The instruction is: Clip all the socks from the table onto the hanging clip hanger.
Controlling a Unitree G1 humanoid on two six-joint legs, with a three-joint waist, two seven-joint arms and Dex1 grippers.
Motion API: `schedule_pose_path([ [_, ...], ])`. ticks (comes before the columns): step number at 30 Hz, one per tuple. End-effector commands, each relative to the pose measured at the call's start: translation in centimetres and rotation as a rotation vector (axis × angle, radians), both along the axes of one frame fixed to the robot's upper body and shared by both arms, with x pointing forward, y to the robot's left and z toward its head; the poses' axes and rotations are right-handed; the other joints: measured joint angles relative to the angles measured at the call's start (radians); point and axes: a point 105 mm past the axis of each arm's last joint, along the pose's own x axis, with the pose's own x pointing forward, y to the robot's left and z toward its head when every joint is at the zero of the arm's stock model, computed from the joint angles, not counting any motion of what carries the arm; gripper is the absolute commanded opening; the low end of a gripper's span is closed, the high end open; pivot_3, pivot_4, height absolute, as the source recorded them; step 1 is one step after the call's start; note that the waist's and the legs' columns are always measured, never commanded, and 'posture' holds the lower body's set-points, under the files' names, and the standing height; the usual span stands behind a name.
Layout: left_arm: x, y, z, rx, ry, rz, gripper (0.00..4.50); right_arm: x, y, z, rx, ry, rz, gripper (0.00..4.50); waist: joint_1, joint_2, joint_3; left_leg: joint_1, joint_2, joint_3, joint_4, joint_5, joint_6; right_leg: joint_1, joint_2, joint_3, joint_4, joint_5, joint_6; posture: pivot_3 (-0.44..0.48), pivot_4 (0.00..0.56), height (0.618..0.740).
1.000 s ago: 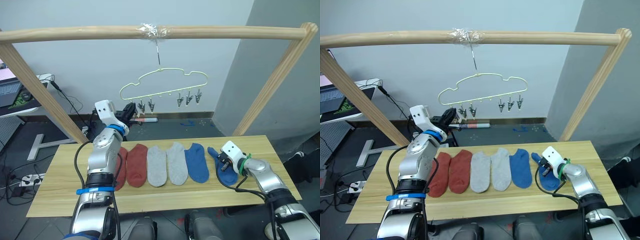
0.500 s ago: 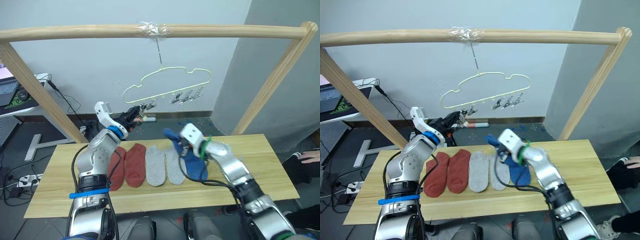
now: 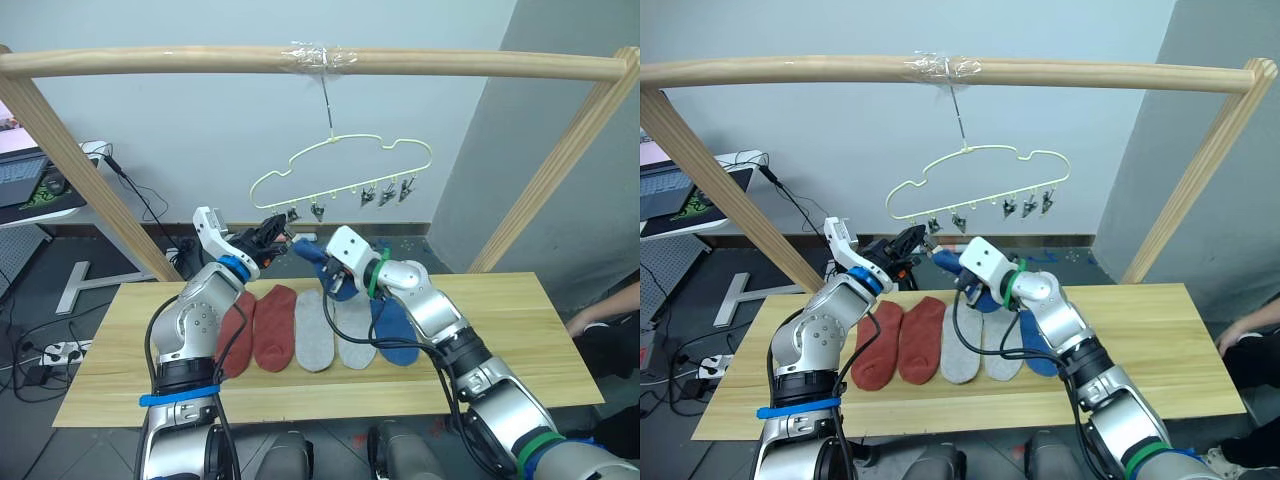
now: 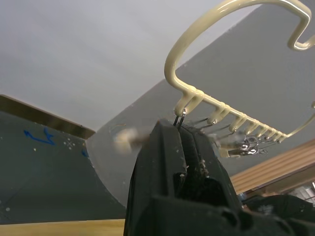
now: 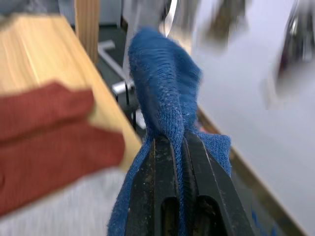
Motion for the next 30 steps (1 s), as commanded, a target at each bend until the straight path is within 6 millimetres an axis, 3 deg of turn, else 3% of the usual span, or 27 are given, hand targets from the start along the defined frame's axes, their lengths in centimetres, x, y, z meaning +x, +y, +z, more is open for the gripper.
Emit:
schedule_pose_path([
  [1, -0.3, 0.1, 1.2, -0.010, -0.040, 0.002, 0.00, 0.0, 0.5, 1.4, 0.029, -0.043, 0.017, 0.05, 0.004, 0.000, 0.000, 0.000, 0.000, 0.000, 0.000, 0.000, 0.000, 0.000, 0.000, 0.000, 0.000, 0.001, -0.001, 0.075, 0.151, 0.740],
  [9, -0.2, 0.1, 1.3, -0.012, -0.043, 0.006, 0.00, -0.3, 1.1, 1.6, 0.039, -0.040, 0.036, 0.05, 0.012, 0.000, 0.000, -0.001, -0.001, 0.001, 0.000, 0.000, 0.000, 0.000, -0.001, 0.000, -0.001, 0.002, -0.004, 0.075, 0.151, 0.740],
  [13, -0.2, 0.3, 1.6, -0.014, -0.051, 0.009, 0.00, -0.7, 0.3, -0.1, 0.011, 0.003, 0.033, 0.05, 0.012, 0.000, 0.000, -0.001, 0.000, 0.000, 0.000, 0.000, 0.000, 0.000, 0.000, 0.000, -0.001, 0.002, -0.003, 0.075, 0.151, 0.740],
  [17, -0.1, 0.3, 1.9, -0.019, -0.058, 0.011, 0.00, -0.7, 0.0, -0.4, 0.021, 0.031, 0.022, 0.05, 0.012, 0.000, 0.001, -0.001, -0.001, 0.002, 0.000, 0.000, 0.000, 0.000, 0.000, 0.000, -0.001, 0.002, -0.003, 0.074, 0.156, 0.740],
  [30, -0.2, -0.3, 2.0, -0.026, -0.061, -0.015, 0.00, -0.3, 1.8, 2.3, 0.097, -0.002, 0.030, 0.05, 0.012, 0.000, 0.002, -0.001, -0.001, 0.001, 0.000, 0.000, 0.000, 0.000, 0.000, 0.000, -0.001, 0.000, 0.000, 0.070, 0.160, 0.740],
])
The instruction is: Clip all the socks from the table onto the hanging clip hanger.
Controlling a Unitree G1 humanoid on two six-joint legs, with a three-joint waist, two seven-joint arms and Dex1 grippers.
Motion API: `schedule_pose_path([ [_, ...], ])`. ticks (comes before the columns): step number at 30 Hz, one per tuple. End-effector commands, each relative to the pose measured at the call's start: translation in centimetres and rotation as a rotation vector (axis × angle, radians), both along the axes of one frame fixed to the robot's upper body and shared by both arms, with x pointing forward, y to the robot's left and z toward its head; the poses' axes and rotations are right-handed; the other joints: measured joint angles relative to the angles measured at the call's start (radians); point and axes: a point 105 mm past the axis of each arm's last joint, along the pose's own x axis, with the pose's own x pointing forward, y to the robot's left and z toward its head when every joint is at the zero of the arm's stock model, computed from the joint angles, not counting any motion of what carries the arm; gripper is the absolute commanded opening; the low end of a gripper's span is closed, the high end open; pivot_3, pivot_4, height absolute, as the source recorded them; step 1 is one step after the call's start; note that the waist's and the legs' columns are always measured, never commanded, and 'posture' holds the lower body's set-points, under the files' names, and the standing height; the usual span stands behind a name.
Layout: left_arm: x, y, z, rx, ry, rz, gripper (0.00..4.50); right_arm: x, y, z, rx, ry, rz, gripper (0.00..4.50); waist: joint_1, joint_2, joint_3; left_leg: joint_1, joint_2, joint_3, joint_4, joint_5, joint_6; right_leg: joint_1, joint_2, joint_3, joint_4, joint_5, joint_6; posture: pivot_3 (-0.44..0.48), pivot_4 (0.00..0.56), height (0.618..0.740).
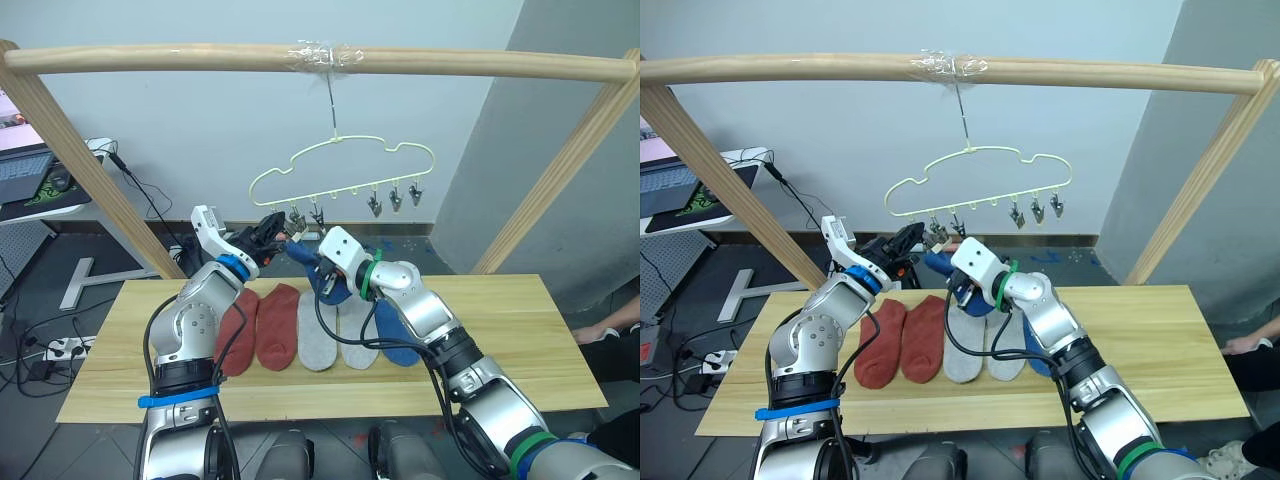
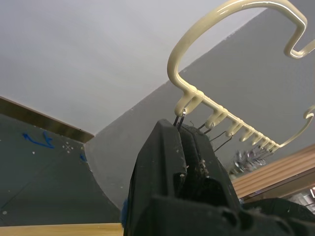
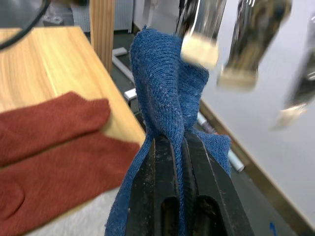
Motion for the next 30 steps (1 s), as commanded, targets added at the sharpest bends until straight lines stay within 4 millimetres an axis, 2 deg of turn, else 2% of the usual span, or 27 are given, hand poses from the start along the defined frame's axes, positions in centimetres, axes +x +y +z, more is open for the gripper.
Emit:
schedule_pose_path([
  [1, -0.2, -0.3, 1.6, -0.003, -0.056, -0.016, 0.00, 0.1, 0.9, 2.4, 0.061, -0.044, 0.014, 0.05, 0.000, 0.000, 0.000, 0.000, 0.000, 0.000, 0.000, 0.000, 0.000, 0.000, 0.000, 0.000, 0.000, 0.000, 0.000, 0.070, 0.160, 0.740],
  [9, -0.3, 0.0, 1.8, -0.013, -0.064, -0.013, 0.00, 0.0, 0.9, 2.4, 0.070, -0.035, 0.015, 0.05, 0.000, 0.000, 0.001, 0.000, 0.000, 0.000, 0.000, 0.000, 0.000, 0.000, 0.000, 0.000, 0.000, 0.000, 0.000, 0.070, 0.160, 0.740],
  [23, -0.5, 0.4, 1.9, -0.009, -0.071, -0.010, 4.41, -0.2, 0.9, 2.1, 0.074, -0.018, 0.019, 0.00, 0.000, -0.001, 0.008, 0.000, 0.000, -0.001, 0.000, 0.000, 0.000, 0.000, 0.000, 0.000, 0.000, 0.000, 0.000, 0.072, 0.164, 0.740],
  [25, -0.8, 0.6, 1.8, 0.011, -0.069, -0.015, 4.46, -0.4, 1.0, 2.2, 0.101, 0.008, 0.023, 0.00, -0.001, -0.001, 0.010, 0.000, 0.000, -0.001, 0.000, 0.000, 0.000, 0.000, 0.000, 0.000, 0.000, 0.000, 0.000, 0.073, 0.168, 0.740],
  [29, -1.4, 1.9, 1.7, 0.036, -0.061, -0.002, 4.46, -1.3, 1.9, 2.4, 0.238, 0.184, 0.043, 0.00, -0.001, -0.001, 0.013, 0.000, 0.001, -0.001, -0.001, 0.000, 0.000, -0.001, 0.000, 0.000, 0.000, 0.002, -0.004, 0.071, 0.169, 0.740],
  [30, -1.6, 2.3, 1.8, 0.042, -0.060, 0.002, 4.49, -1.5, 2.0, 2.5, 0.248, 0.202, 0.049, 0.25, -0.001, 0.000, 0.014, -0.001, 0.001, -0.001, -0.001, 0.000, 0.000, -0.001, 0.000, 0.000, 0.000, 0.002, -0.004, 0.071, 0.169, 0.740],
])
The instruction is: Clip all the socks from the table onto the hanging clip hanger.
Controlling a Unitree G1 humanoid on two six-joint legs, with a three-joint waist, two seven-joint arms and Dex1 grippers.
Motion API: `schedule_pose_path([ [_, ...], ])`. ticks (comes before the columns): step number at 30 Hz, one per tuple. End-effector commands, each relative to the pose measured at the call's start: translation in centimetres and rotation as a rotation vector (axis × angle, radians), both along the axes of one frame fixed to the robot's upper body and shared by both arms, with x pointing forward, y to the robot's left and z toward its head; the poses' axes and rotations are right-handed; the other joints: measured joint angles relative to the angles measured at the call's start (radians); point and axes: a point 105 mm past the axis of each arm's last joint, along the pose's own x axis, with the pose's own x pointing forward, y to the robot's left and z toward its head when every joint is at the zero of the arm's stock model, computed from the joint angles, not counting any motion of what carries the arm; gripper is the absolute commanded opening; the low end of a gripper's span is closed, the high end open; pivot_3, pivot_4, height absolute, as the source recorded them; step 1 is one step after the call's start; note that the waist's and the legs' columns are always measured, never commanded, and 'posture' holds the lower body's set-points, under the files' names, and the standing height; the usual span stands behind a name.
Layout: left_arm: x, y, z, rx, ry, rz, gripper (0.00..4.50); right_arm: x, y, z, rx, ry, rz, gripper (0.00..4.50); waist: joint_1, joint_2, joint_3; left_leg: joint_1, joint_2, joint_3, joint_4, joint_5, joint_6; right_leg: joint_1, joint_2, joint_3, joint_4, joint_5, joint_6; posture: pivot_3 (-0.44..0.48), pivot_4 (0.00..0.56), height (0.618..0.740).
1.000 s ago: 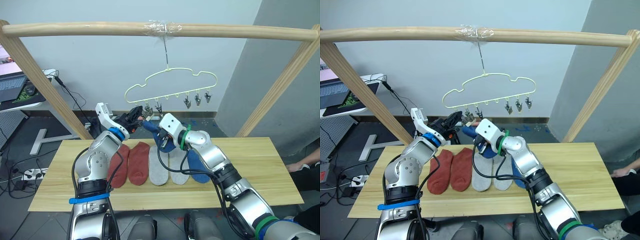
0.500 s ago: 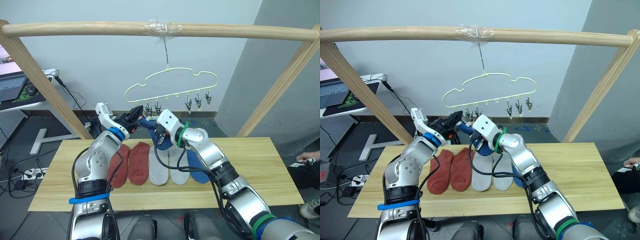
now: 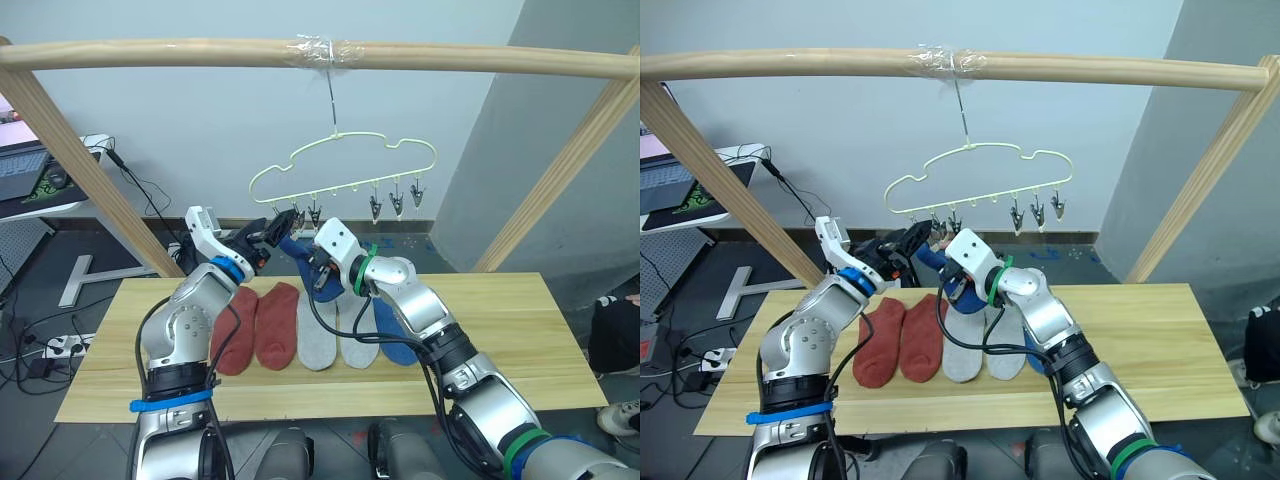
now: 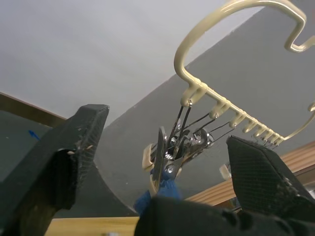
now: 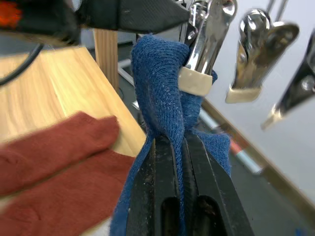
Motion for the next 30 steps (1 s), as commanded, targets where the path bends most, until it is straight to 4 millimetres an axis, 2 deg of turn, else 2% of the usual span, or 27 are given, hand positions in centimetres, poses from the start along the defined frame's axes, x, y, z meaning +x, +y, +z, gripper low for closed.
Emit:
schedule_pose_path([
  [1, -0.7, 1.0, 1.7, 0.008, -0.059, 0.005, 4.50, -0.8, 0.7, 2.0, 0.100, 0.035, 0.043, 0.51, 0.001, 0.001, 0.002, 0.000, 0.000, 0.000, 0.000, 0.000, 0.000, 0.000, 0.000, 0.000, 0.000, 0.000, 0.000, 0.071, 0.169, 0.740],
  [3, -0.9, 1.4, 1.7, 0.011, -0.058, 0.005, 4.50, -1.0, 0.7, 2.1, 0.109, 0.055, 0.051, 0.95, 0.002, 0.001, 0.002, -0.001, 0.000, 0.000, 0.000, 0.000, 0.000, 0.000, 0.000, 0.000, 0.000, 0.000, 0.000, 0.071, 0.169, 0.740],
  [13, -2.7, 1.1, 1.9, 0.025, -0.061, -0.045, 4.50, -1.4, 0.2, 1.8, 0.108, 0.093, 0.066, 4.46, 0.004, 0.001, 0.004, -0.001, -0.001, -0.001, 0.000, 0.000, 0.000, 0.000, -0.001, -0.001, -0.001, -0.003, 0.004, 0.085, 0.172, 0.740],
  [19, -2.8, 1.0, 2.0, 0.050, -0.071, -0.045, 4.50, -1.5, -0.2, 1.5, 0.105, 0.100, 0.064, 4.46, 0.004, 0.001, 0.004, -0.001, 0.000, 0.000, 0.000, 0.000, 0.000, 0.000, -0.001, -0.001, -0.001, -0.003, 0.003, 0.085, 0.172, 0.740],
  [21, -3.0, 0.1, 2.0, 0.111, -0.108, -0.055, 4.50, -0.9, -1.7, 1.2, 0.068, 0.045, 0.005, 4.46, 0.004, 0.001, 0.004, -0.001, 0.000, 0.000, 0.000, 0.000, 0.000, 0.000, -0.001, -0.001, -0.001, -0.003, 0.003, 0.090, 0.170, 0.740],
  [27, -3.3, -2.4, 2.5, 0.351, -0.267, -0.078, 4.50, -1.8, -5.8, 2.5, 0.104, -0.017, 0.028, 4.46, 0.015, 0.001, 0.006, -0.003, -0.002, 0.000, 0.000, -0.001, -0.001, -0.001, -0.002, 0.000, -0.003, -0.003, 0.004, 0.090, 0.170, 0.740],
  [30, -3.5, -3.5, 2.6, 0.347, -0.306, -0.077, 3.92, -1.8, -7.9, 3.8, 0.143, -0.065, 0.011, 4.50, 0.013, 0.001, 0.006, -0.003, -0.001, 0.001, 0.000, -0.001, -0.001, -0.001, -0.001, 0.000, -0.002, -0.003, 0.003, 0.077, 0.164, 0.740],
])
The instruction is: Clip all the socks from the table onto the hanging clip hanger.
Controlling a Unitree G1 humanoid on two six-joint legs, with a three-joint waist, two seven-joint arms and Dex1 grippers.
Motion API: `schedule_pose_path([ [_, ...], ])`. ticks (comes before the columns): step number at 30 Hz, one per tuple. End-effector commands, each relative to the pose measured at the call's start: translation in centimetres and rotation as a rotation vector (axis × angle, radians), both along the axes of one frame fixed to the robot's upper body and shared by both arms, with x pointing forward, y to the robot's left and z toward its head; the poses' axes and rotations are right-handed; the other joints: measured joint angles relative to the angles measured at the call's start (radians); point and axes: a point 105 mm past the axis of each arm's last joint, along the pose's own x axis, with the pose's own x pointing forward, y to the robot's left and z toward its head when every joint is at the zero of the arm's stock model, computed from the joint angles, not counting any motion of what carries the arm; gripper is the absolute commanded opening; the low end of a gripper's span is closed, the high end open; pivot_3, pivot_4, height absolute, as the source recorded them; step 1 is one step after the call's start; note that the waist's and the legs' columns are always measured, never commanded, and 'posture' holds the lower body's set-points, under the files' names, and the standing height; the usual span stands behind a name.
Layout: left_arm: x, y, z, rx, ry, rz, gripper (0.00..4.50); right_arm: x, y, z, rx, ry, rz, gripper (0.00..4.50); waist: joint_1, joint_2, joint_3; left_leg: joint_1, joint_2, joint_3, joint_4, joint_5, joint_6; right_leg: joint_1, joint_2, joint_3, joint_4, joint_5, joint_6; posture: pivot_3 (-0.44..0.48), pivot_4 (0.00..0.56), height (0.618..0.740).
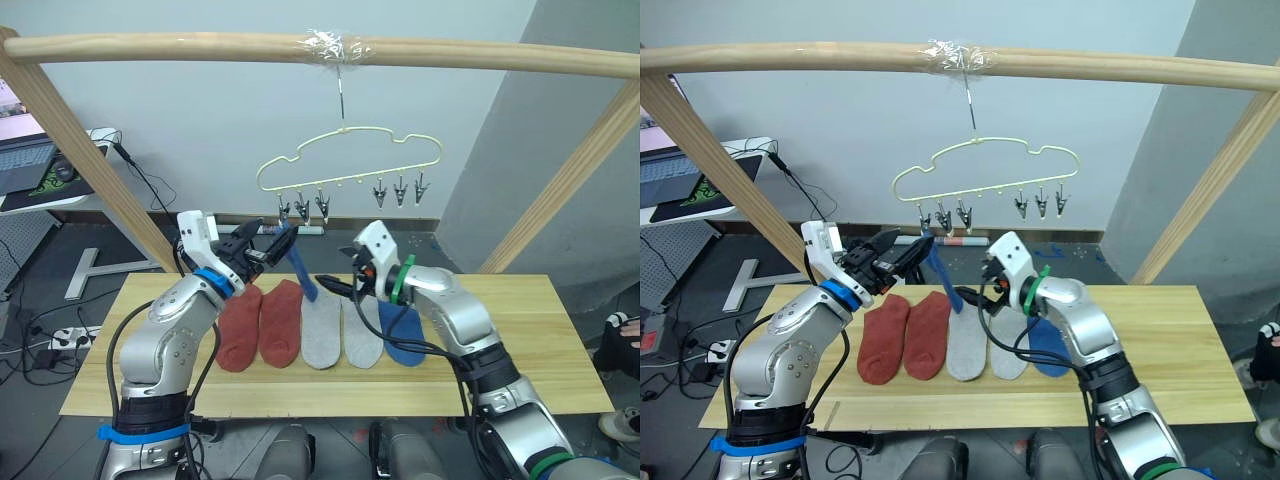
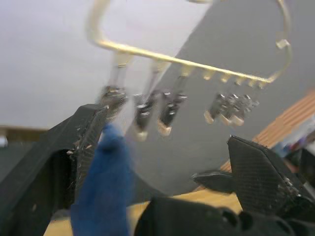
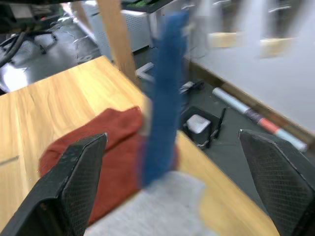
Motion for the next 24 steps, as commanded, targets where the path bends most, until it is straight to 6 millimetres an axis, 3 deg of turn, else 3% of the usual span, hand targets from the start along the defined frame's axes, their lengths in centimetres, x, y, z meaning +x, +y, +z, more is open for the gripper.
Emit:
schedule_pose_path([
  [1, -0.5, -1.4, 1.1, 0.021, -0.097, -0.012, 3.61, -0.7, -1.2, 3.6, 0.091, -0.127, 0.037, 4.50, -0.003, 0.000, 0.000, 0.000, 0.000, 0.000, 0.000, 0.000, 0.000, 0.000, 0.000, 0.000, 0.000, 0.000, 0.000, 0.068, 0.162, 0.740],
  [7, 0.3, -1.7, -0.2, 0.054, -0.100, 0.066, 1.85, -1.8, -2.5, 4.7, 0.109, -0.174, 0.074, 4.50, -0.007, 0.000, 0.000, 0.000, 0.001, 0.000, 0.000, 0.000, 0.000, 0.000, 0.000, 0.000, 0.000, 0.000, 0.000, 0.057, 0.159, 0.740],
  [13, 1.0, -2.6, -0.9, 0.084, -0.117, 0.107, 1.85, -2.1, -3.0, 6.2, 0.150, -0.205, 0.063, 4.50, -0.007, 0.000, 0.000, -0.001, 0.000, 0.001, 0.001, 0.000, 0.000, 0.000, 0.000, 0.000, 0.000, 0.000, 0.000, 0.046, 0.155, 0.740],
  [17, 2.4, -3.0, -1.6, 0.086, -0.118, 0.160, 1.85, -3.3, -2.8, 8.5, 0.219, -0.254, 0.113, 4.50, -0.006, 0.000, 0.000, -0.001, 0.000, 0.000, 0.001, 0.000, 0.000, 0.000, 0.001, -0.001, 0.001, 0.000, 0.000, 0.026, 0.153, 0.740],
  [24, 3.2, -2.7, -2.4, 0.102, -0.117, 0.205, 1.85, -3.5, -2.8, 8.9, 0.210, -0.259, 0.116, 4.50, -0.009, 0.000, 0.000, -0.001, 0.000, 0.001, 0.002, 0.000, 0.001, 0.000, 0.000, 0.000, 0.001, 0.000, 0.000, 0.017, 0.156, 0.740],
])
